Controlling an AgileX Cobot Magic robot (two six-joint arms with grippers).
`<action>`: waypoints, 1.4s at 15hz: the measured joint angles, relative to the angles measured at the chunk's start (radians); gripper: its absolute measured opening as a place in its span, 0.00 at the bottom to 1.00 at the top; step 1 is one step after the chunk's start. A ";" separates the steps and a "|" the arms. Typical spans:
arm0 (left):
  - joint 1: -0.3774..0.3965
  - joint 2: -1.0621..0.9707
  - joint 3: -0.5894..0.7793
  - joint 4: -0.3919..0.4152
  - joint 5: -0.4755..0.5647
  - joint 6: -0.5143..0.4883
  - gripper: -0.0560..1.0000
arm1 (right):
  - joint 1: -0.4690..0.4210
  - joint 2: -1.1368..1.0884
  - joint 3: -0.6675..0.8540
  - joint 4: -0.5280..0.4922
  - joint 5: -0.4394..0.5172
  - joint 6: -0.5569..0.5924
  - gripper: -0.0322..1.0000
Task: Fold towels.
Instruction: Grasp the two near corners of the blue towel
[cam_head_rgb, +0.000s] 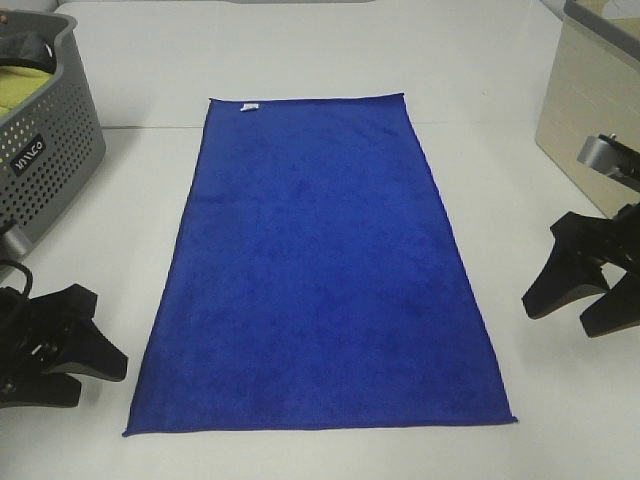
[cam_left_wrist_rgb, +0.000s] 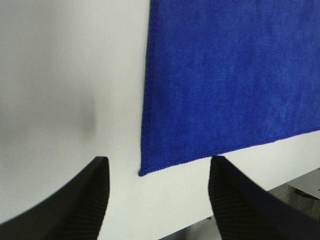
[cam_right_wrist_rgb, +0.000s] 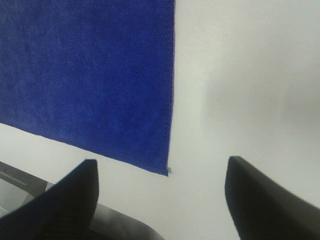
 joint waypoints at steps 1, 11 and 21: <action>-0.010 0.017 -0.001 -0.026 -0.014 0.024 0.59 | 0.000 0.027 0.000 0.017 -0.005 -0.018 0.71; -0.090 0.103 -0.029 -0.155 -0.133 0.125 0.59 | 0.000 0.267 -0.003 0.190 -0.077 -0.193 0.71; -0.151 0.265 -0.179 -0.201 0.026 0.130 0.58 | 0.157 0.322 -0.015 0.254 -0.120 -0.142 0.51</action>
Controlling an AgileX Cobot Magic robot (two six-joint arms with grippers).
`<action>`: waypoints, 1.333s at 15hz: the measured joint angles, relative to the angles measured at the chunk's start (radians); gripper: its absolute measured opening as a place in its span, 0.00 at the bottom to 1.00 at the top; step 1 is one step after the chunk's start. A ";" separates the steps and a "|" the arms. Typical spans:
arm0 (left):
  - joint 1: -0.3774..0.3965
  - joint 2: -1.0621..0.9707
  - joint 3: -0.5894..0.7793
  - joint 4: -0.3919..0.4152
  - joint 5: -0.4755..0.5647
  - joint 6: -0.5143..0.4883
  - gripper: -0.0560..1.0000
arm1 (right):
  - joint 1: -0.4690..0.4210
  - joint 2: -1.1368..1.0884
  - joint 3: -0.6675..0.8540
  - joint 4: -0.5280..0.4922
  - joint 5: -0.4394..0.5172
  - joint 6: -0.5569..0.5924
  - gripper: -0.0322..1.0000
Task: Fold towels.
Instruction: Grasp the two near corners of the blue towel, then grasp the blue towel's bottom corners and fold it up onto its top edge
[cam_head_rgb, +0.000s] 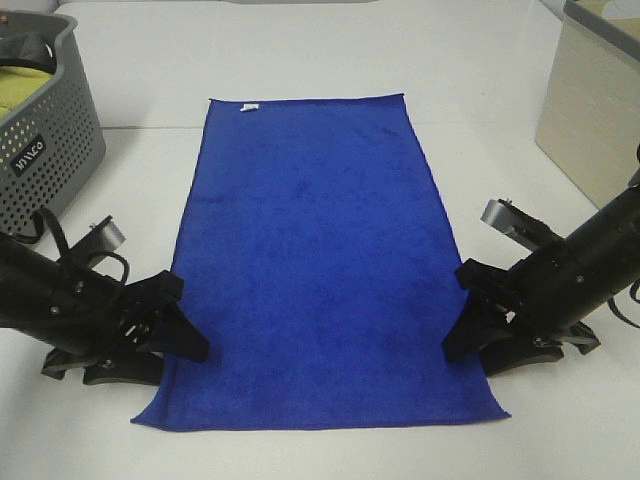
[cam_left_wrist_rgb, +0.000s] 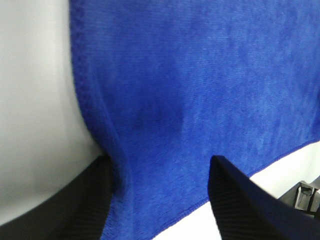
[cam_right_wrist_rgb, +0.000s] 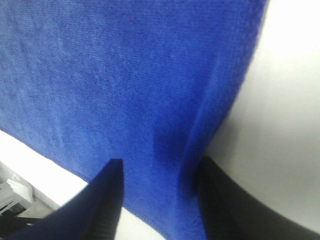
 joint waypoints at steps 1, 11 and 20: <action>-0.019 0.009 -0.009 -0.003 0.003 0.000 0.54 | 0.000 0.001 0.000 -0.003 -0.010 0.008 0.43; -0.027 -0.145 0.051 0.254 -0.069 -0.209 0.06 | 0.001 -0.073 0.068 -0.058 -0.036 0.072 0.05; -0.027 -0.534 0.366 0.280 0.015 -0.283 0.06 | 0.001 -0.394 0.376 -0.073 0.014 0.101 0.05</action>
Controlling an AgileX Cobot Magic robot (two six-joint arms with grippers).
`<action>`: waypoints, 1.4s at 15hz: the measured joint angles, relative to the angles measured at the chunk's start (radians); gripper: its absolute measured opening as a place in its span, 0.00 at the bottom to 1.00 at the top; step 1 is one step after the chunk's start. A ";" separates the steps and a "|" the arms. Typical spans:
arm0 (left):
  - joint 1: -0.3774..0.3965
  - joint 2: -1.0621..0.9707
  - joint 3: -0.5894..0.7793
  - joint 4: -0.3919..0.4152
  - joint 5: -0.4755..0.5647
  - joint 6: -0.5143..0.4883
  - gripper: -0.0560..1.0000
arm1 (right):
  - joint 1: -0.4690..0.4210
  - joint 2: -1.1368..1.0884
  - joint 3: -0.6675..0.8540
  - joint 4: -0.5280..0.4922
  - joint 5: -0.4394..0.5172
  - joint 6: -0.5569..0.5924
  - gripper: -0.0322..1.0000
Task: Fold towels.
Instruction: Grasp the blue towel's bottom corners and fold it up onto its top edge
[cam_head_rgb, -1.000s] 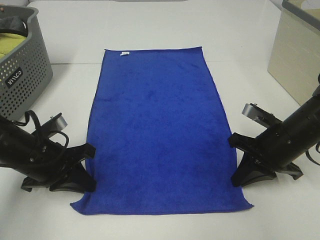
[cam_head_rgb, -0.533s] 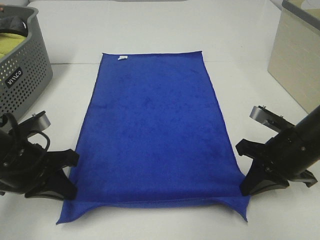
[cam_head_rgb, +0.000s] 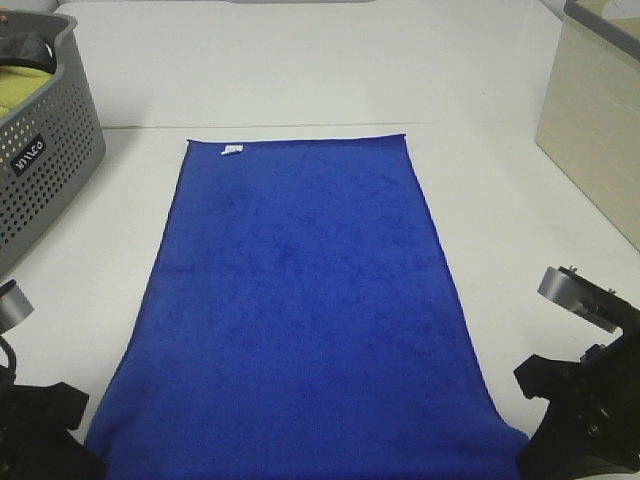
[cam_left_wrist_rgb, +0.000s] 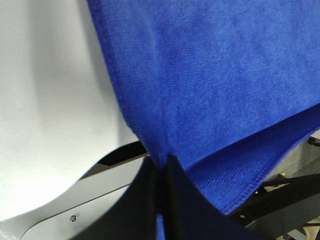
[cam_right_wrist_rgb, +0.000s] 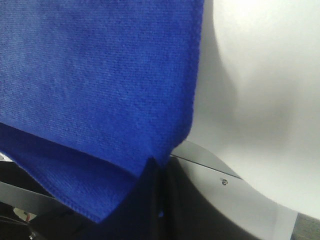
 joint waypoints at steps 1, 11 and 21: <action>0.000 -0.022 -0.003 0.000 -0.001 -0.016 0.06 | 0.000 -0.019 0.000 -0.006 0.000 0.002 0.05; 0.000 0.188 -0.435 0.017 -0.089 -0.088 0.06 | 0.000 0.215 -0.625 -0.115 0.111 0.059 0.05; 0.057 0.648 -1.085 0.097 -0.110 -0.140 0.06 | 0.000 0.746 -1.495 -0.164 0.293 0.162 0.05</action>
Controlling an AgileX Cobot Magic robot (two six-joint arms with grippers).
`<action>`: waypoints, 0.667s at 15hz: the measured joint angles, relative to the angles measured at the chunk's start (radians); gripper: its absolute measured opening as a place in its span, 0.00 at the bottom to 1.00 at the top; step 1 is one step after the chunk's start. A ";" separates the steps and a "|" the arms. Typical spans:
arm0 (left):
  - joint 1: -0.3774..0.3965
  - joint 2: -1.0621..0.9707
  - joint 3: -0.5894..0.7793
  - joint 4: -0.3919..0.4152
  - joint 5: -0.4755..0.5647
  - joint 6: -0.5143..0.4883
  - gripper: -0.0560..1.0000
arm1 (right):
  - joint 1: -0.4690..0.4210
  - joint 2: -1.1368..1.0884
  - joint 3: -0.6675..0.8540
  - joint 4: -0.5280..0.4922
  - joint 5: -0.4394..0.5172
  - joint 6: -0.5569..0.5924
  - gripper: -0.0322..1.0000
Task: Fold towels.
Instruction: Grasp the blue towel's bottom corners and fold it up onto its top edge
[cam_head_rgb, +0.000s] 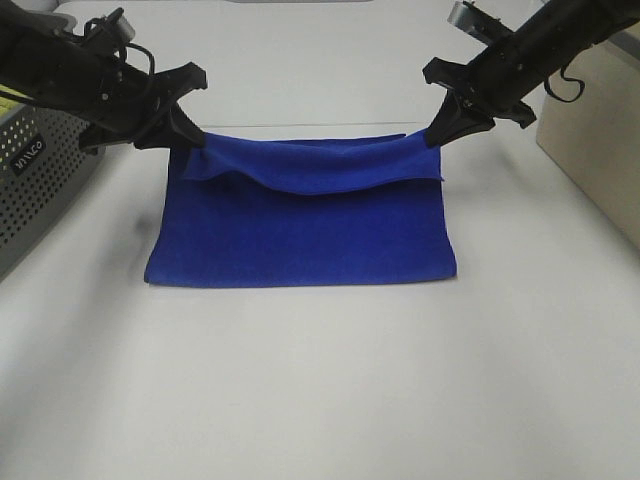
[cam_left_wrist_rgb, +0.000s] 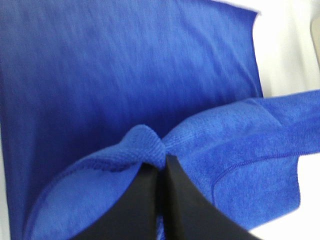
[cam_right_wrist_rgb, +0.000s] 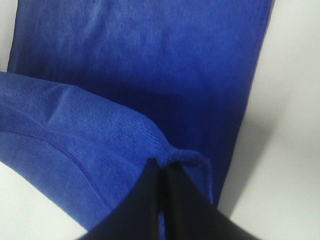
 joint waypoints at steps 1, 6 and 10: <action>0.007 0.039 -0.061 0.002 0.000 0.000 0.06 | 0.000 0.050 -0.079 -0.001 0.003 0.003 0.05; 0.010 0.213 -0.337 0.049 -0.016 0.000 0.06 | 0.000 0.282 -0.443 -0.009 0.000 0.044 0.05; 0.010 0.331 -0.417 0.075 -0.176 0.063 0.06 | 0.000 0.372 -0.514 -0.027 -0.145 0.049 0.05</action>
